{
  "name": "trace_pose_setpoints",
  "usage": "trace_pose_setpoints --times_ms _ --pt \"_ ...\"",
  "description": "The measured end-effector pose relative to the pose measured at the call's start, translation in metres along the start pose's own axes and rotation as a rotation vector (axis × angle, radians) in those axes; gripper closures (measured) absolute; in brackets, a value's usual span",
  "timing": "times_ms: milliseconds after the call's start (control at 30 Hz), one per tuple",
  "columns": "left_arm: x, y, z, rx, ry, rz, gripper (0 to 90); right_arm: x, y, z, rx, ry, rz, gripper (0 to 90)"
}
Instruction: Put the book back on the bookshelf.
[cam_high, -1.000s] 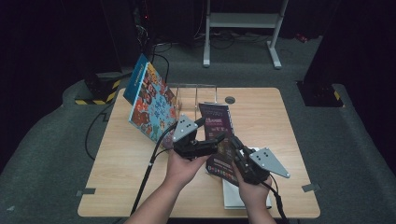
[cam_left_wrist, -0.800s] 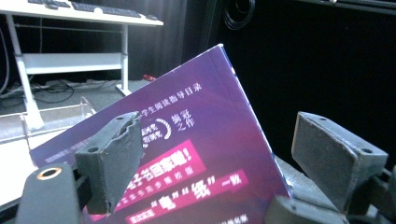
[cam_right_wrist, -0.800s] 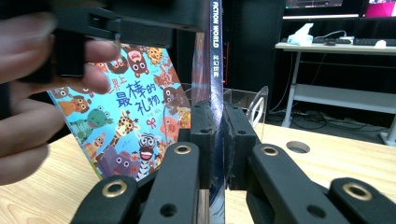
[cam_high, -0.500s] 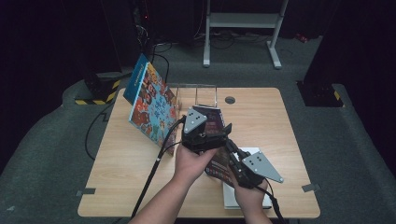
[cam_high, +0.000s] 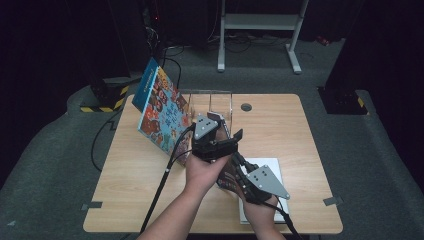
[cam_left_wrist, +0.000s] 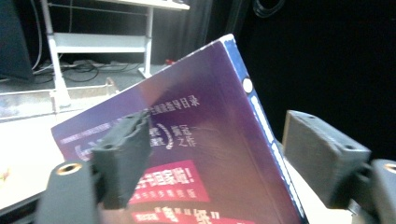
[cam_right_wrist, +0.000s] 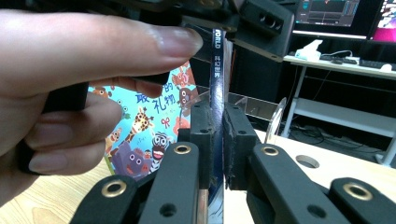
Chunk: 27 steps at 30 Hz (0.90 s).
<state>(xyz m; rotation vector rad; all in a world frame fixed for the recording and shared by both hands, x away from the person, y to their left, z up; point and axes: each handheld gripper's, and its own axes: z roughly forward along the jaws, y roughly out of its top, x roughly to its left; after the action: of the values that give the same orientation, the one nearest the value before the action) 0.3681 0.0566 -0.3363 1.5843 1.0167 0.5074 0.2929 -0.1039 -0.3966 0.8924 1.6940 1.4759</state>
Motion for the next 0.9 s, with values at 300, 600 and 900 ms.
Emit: trace_pose_setpoints --times_ms 300,600,900 --pt "0.008 -0.005 -0.008 -0.007 0.029 0.006 45.8 0.013 -0.004 0.004 -0.005 0.007 -0.053 84.3" --pt "0.002 -0.008 -0.014 -0.001 0.071 0.075 51.2 0.018 -0.010 0.004 -0.015 0.011 -0.076 84.0" --pt "-0.007 -0.013 -0.021 -0.040 0.076 0.112 60.7 0.023 -0.014 0.000 -0.036 0.028 -0.086 79.8"
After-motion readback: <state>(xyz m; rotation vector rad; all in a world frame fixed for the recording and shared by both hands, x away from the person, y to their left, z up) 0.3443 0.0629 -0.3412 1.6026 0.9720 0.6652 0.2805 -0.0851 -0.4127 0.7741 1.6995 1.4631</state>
